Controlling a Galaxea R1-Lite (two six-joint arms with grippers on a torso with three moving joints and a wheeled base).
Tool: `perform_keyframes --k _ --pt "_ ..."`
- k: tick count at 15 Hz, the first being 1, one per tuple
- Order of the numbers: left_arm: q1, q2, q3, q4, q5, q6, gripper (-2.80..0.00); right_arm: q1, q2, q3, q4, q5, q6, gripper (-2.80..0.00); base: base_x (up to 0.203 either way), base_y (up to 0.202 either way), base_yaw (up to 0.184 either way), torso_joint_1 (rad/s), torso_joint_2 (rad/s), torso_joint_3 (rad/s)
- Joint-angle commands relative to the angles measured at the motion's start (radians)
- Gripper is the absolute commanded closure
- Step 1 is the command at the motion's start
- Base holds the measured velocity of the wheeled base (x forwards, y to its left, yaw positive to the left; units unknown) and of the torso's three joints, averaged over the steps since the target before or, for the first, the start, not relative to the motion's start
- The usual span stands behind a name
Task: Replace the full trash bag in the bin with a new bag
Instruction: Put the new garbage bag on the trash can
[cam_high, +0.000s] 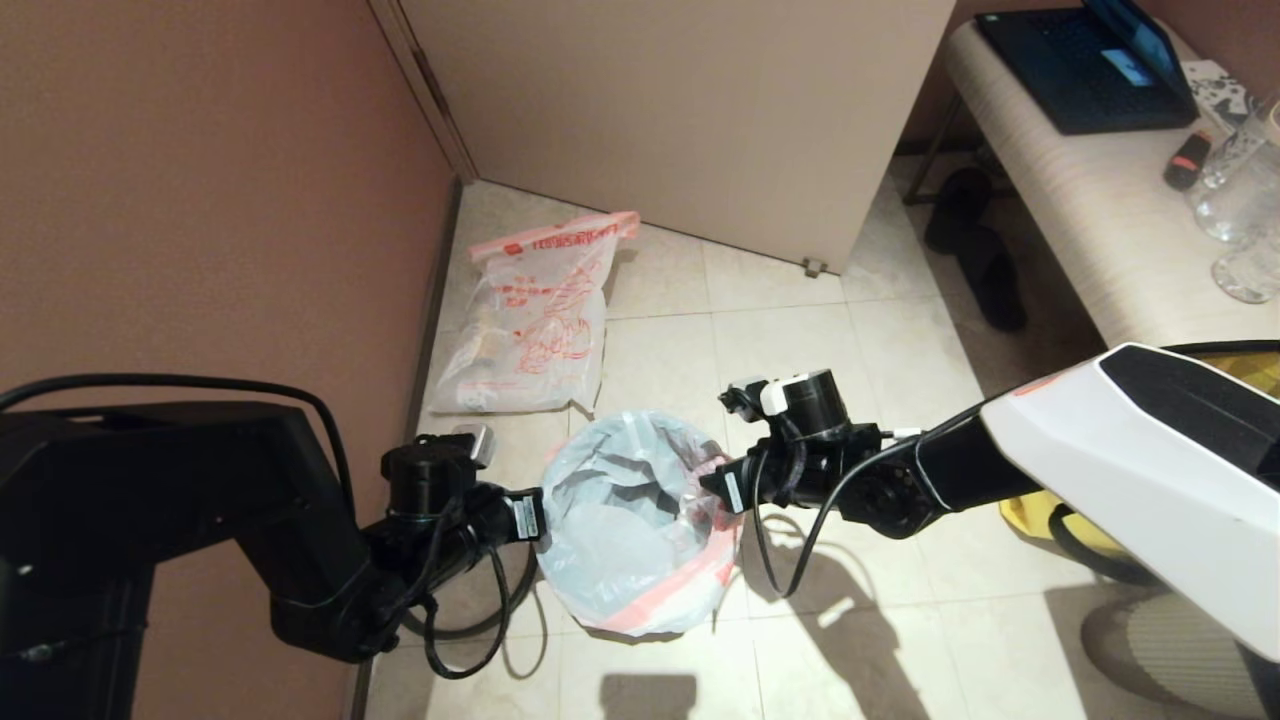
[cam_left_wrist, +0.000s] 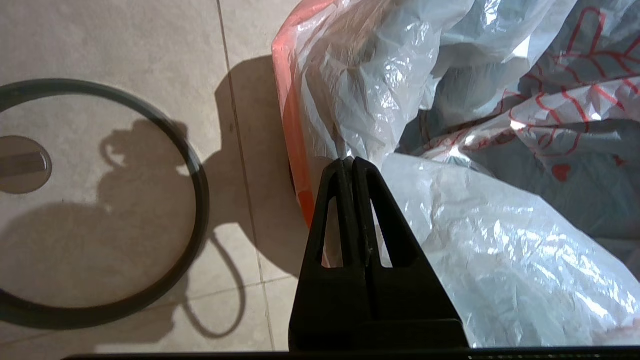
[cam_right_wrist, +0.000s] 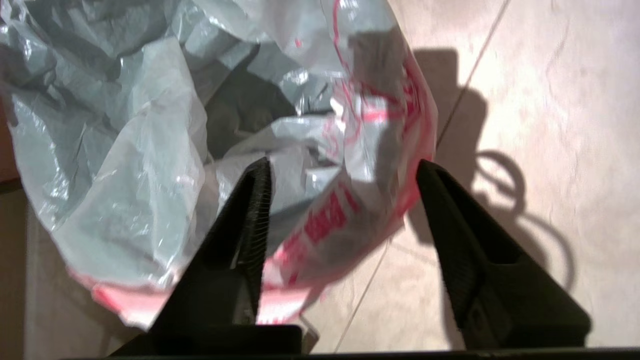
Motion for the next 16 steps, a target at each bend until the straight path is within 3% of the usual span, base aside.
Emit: perform_keyframes --k 1,4,9,12,13,16 --pt "-0.012 0.065 -0.023 -0.008 0.0 -0.001 0.0 0.028 -0.092 -0.001 0.202 -0.028 0.049 0.0 0.0 0.0 0.0 0.0 0.0 0.0" --pt "-0.004 0.1 -0.061 -0.01 -0.001 -0.003 0.0 0.077 -0.103 -0.155 0.49 -0.104 0.161 0.0 0.0 0.0 0.0 0.0 0.0 0.0" --pt "-0.003 0.089 -0.049 -0.013 0.0 -0.006 0.0 0.162 0.039 -0.467 0.95 -0.182 0.244 0.0 0.0 0.0 0.0 0.0 0.0 0.0" --pt "-0.003 0.082 -0.051 -0.015 0.001 -0.006 0.0 0.22 0.083 -0.49 1.016 -0.206 0.308 0.0 0.0 0.0 0.0 0.0 0.0 0.0" --pt "-0.004 0.074 -0.044 -0.015 0.001 -0.005 0.0 0.23 0.095 -0.491 1.018 -0.21 0.321 -2.8 0.0 0.0 0.0 0.0 0.0 0.0" --pt "0.014 0.07 -0.039 -0.04 0.001 -0.004 0.0 0.242 0.1 -0.496 1.017 -0.21 0.337 -2.8 0.0 0.0 0.0 0.0 0.0 0.0"
